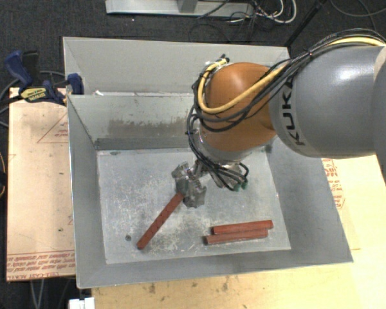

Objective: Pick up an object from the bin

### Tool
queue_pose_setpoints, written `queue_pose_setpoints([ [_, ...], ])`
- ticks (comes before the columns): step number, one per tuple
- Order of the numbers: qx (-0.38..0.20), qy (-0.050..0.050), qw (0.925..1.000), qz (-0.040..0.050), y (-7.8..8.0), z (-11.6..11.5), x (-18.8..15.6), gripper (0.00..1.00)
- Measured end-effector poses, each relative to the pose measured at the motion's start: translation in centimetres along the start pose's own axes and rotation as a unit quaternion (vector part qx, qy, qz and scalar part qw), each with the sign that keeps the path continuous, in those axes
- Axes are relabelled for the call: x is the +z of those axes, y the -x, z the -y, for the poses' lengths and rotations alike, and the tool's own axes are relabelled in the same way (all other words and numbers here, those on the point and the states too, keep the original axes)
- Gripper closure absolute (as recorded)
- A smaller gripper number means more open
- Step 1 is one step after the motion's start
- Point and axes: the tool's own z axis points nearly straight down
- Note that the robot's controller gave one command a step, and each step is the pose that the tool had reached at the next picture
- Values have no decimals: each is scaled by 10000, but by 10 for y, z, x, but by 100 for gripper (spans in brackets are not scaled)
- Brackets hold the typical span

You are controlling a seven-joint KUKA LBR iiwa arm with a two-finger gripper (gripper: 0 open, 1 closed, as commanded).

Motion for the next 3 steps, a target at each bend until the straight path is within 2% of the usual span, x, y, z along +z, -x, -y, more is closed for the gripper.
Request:
queue_pose_setpoints([
  [1, -812, 9, 9967, -40, 46, 53, 38, 100],
  [2, -815, 20, 9967, -42, 46, 52, 37, 0],
  [3, -992, 37, 9950, -74, 48, 41, 105, 0],
])
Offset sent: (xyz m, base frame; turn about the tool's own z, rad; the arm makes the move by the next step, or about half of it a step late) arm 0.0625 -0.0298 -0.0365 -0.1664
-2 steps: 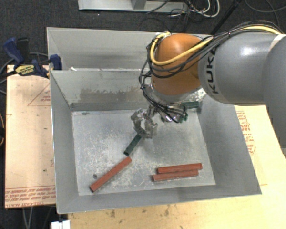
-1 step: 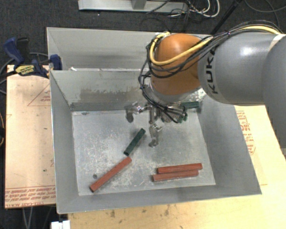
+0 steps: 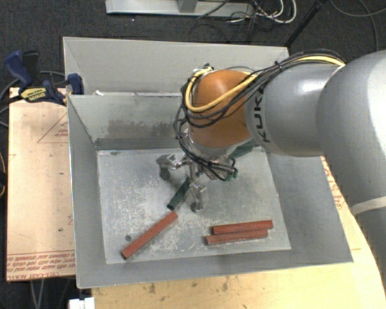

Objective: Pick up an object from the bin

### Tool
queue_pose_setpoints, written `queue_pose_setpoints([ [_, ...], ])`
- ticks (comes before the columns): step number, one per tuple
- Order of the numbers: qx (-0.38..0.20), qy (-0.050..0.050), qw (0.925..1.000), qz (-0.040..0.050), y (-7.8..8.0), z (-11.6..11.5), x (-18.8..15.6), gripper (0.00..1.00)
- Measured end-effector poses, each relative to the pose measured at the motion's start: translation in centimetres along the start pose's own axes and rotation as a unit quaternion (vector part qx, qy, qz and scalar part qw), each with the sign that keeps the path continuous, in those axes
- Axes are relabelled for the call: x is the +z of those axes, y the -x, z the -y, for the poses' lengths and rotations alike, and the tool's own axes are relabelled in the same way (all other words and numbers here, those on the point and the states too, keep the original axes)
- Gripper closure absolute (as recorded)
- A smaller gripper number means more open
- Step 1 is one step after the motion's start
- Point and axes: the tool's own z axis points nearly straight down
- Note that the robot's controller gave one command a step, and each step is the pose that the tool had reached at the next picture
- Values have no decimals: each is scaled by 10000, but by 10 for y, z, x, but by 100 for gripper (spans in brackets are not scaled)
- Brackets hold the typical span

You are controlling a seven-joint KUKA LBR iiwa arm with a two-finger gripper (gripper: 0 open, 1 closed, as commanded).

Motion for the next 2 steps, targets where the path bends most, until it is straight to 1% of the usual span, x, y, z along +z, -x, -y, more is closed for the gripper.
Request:
queue_pose_setpoints([
  [1, 8, -18, 10000, 32, 2, 2, -5, 100],
  [2, -1109, -51, 9938, 68, 26, 1, -195, 100],
])
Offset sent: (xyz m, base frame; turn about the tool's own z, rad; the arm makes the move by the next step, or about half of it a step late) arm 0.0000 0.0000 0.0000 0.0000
